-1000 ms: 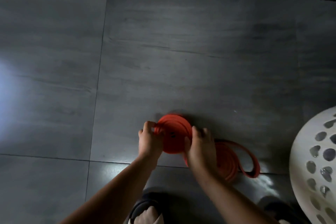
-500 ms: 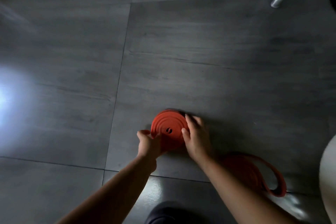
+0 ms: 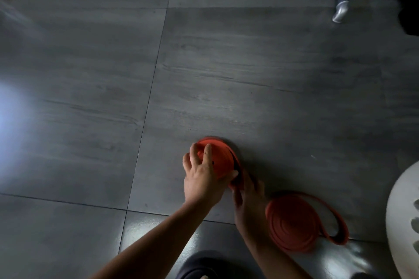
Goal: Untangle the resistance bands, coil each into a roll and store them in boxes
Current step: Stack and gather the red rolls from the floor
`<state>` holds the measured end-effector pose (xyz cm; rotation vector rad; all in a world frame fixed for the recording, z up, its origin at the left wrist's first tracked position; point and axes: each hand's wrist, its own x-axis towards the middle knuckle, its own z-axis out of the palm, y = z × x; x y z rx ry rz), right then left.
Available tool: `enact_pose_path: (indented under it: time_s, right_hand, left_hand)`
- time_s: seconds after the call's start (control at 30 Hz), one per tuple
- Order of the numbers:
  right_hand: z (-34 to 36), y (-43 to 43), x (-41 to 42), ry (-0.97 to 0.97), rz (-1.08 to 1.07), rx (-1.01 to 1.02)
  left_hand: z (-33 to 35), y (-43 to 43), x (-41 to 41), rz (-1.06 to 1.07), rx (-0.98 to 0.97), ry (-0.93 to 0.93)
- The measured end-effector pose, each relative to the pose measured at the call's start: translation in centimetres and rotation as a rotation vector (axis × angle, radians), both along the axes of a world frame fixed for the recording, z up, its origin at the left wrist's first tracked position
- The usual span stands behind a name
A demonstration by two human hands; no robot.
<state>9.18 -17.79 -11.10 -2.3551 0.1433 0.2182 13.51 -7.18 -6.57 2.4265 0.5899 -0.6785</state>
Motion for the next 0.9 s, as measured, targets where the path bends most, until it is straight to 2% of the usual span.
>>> enact_pose_path:
  time_s: [0.17, 0.23, 0.33, 0.37, 0.4, 0.43, 0.5, 0.57, 0.63, 0.7, 0.77, 0.9]
  right_hand:
    - [1.1, 0.4, -1.3, 0.154, -0.031, 0.232]
    - [1.7, 0.1, -1.2, 0.235, -0.1, 0.401]
    - [2.4, -0.9, -0.6, 0.433, -0.208, 0.613]
    - [2.6, -1.4, -0.5, 0.498, -0.176, 0.597]
    - [2.9, -1.7, -0.4, 0.525, -0.134, 0.552]
    - [3.1, -2.3, -0.3, 0.467, -0.062, 0.436]
    - [3.6, -4.4, -0.1, 0.201, 0.026, 0.122]
    - [3.2, -7.8, 0.2, -0.025, -0.011, -0.154]
    - [3.1, -11.0, 0.2, 0.042, -0.104, -0.406]
    - [3.3, -13.2, -0.2, 0.265, -0.169, -0.526]
    - [3.3, -13.9, -1.3, 0.403, -0.173, -0.519]
    - [3.4, -13.1, -3.5, 0.368, -0.101, -0.547]
  left_hand:
    - [-0.7, -1.4, -0.2, -0.044, 0.081, 0.03]
    - [-0.8, -1.5, -0.2, -0.059, 0.099, 0.035]
    - [-0.8, -1.4, -0.3, -0.084, 0.126, 0.029]
    - [-0.9, -1.3, -0.4, -0.098, 0.143, 0.021]
    - [-0.9, -1.2, -0.5, -0.109, 0.158, 0.013]
    - [-0.9, -1.1, -0.5, -0.115, 0.168, 0.008]
    - [-0.9, -1.1, -0.6, -0.129, 0.176, 0.005]
    - [-0.8, -1.1, -0.5, -0.142, 0.182, 0.006]
    - [-0.8, -1.2, -0.5, -0.133, 0.185, 0.008]
    - [-0.8, -1.4, -0.4, -0.112, 0.184, -0.002]
    - [-0.9, -1.5, -0.3, -0.094, 0.181, -0.012]
    - [-1.0, -1.5, -0.4, -0.091, 0.185, -0.015]
